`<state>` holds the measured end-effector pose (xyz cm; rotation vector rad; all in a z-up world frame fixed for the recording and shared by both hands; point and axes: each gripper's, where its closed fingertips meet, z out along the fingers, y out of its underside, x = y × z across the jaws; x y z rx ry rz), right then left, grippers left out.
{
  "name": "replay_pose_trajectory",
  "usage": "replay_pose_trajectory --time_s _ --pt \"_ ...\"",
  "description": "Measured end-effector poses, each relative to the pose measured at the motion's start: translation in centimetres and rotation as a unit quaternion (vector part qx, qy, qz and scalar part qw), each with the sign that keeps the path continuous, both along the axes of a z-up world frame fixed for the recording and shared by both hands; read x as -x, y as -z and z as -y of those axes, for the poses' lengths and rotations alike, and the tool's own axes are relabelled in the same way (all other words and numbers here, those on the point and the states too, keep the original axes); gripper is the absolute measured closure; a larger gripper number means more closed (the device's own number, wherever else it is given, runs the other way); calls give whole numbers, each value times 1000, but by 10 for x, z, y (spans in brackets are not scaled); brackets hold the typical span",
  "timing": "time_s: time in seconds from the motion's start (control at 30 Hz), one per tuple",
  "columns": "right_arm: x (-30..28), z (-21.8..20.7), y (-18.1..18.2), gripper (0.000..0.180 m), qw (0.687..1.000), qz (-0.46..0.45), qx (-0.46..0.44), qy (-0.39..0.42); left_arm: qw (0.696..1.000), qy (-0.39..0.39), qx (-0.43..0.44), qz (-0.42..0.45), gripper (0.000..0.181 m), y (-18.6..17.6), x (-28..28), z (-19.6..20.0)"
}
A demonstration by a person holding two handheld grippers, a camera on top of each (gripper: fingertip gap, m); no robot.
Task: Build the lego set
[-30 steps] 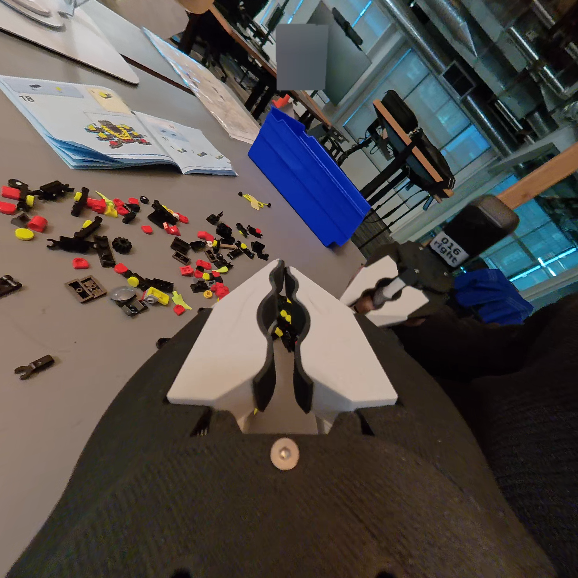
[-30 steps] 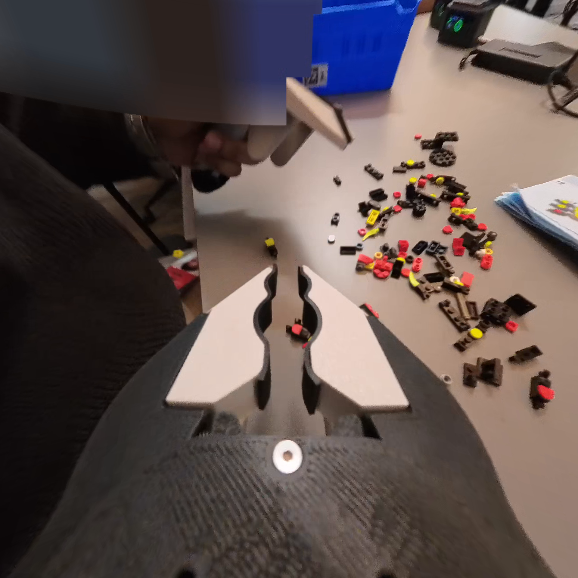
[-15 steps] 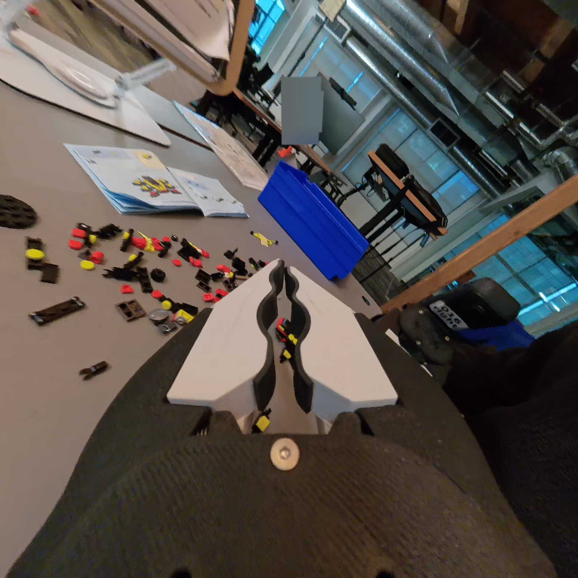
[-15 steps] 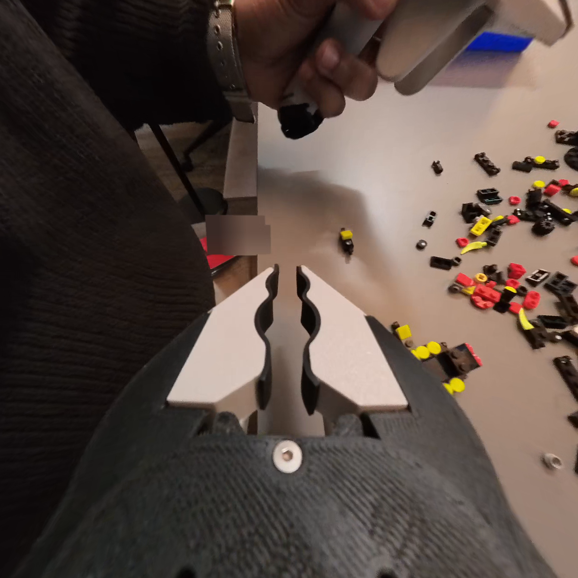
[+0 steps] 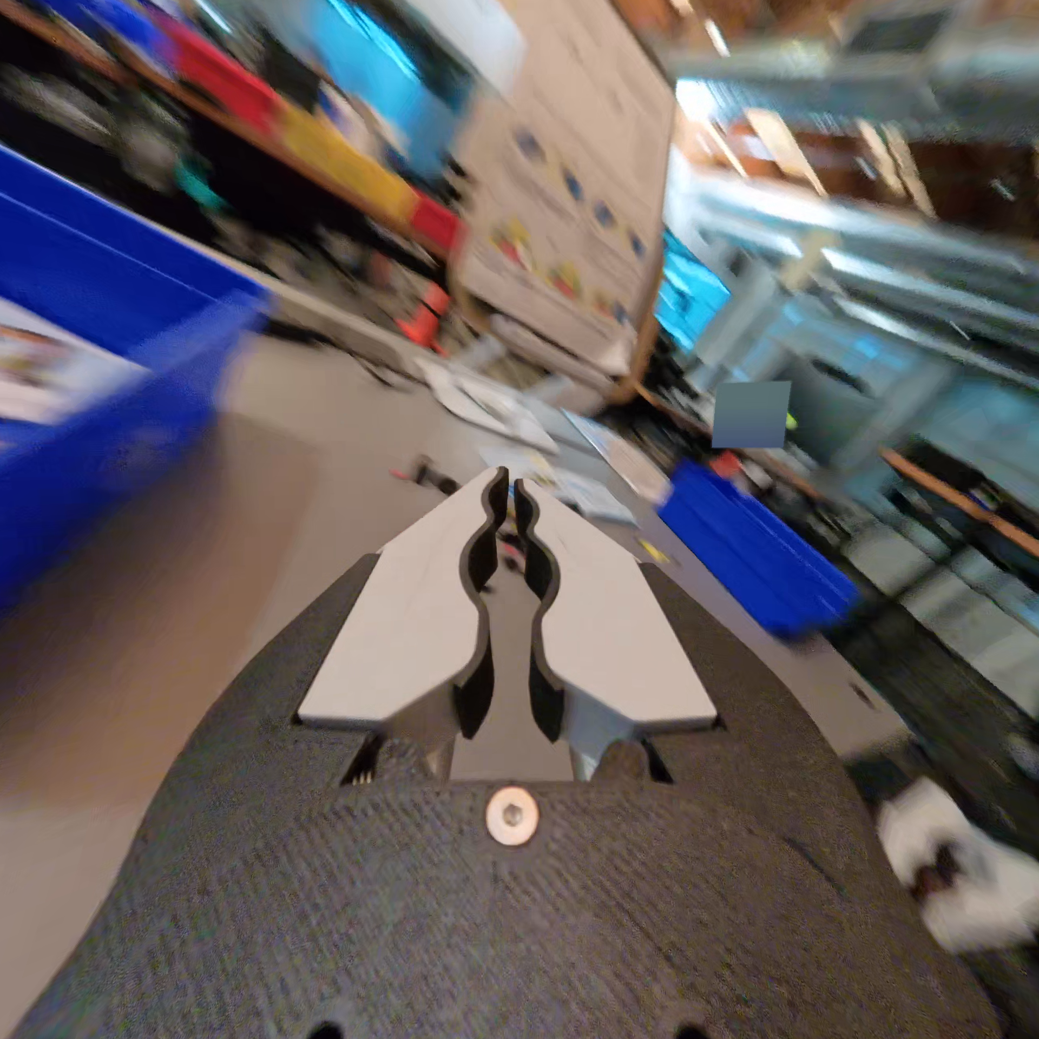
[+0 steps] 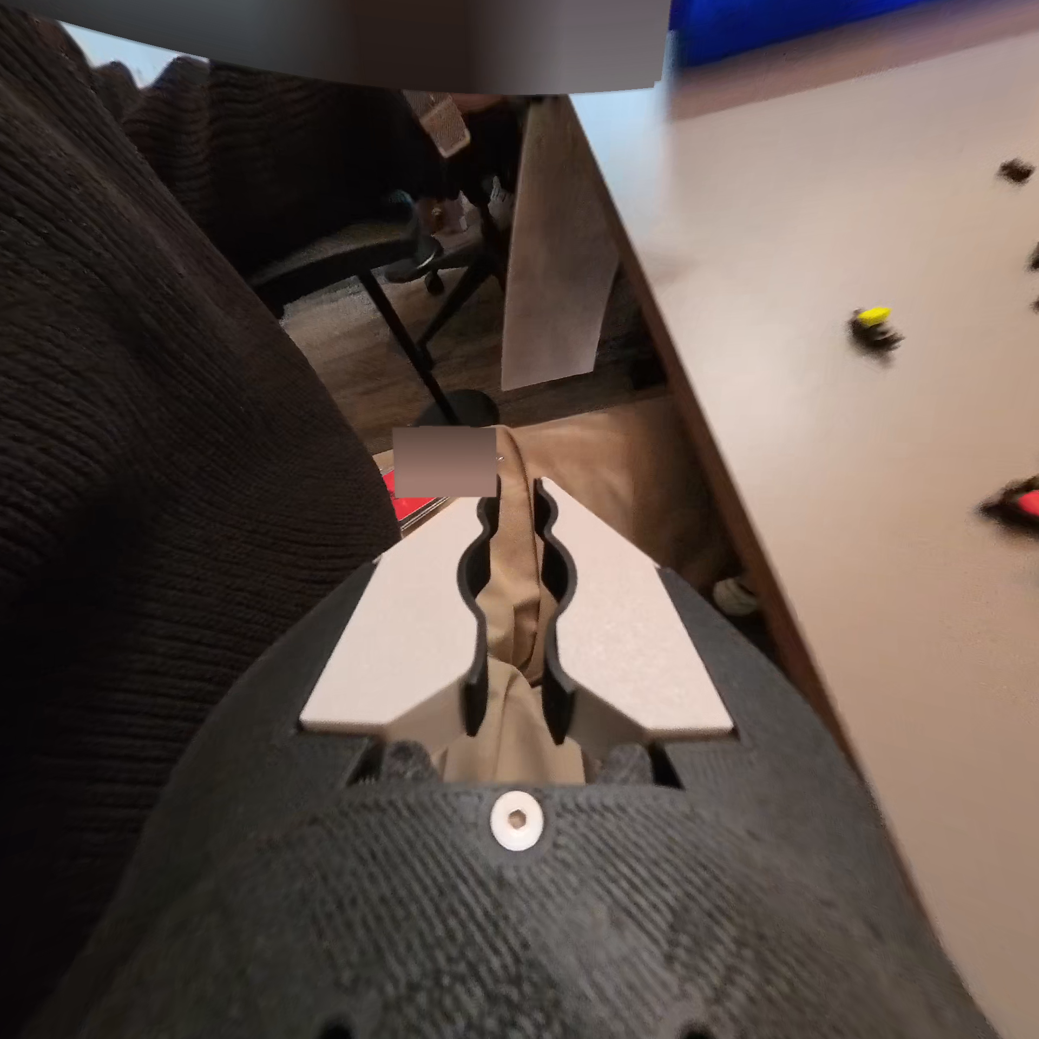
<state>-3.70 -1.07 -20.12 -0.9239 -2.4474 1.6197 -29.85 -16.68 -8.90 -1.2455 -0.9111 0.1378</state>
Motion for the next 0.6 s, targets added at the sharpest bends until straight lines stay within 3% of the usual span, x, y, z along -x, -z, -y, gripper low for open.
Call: replay_pose_trajectory --time_s 0.17,0.37,0.43,0.5,0.6 --pt "-55 21 -1 168 1000 13 9 19 968 -251 -12 -17 181 -10 -33 150" --pt "-93 38 -6 169 999 -20 -19 24 942 -332 12 -46 181 -21 -79 216" --pt "-101 40 -6 169 999 -16 -9 26 943 -332 -2 -30 181 -16 -89 224" --pt "-108 40 -4 169 1000 -7 -4 26 958 -285 -9 22 181 3 -96 206" --pt "-115 40 0 168 1000 6 2 26 979 -104 23 173 181 57 -124 125"
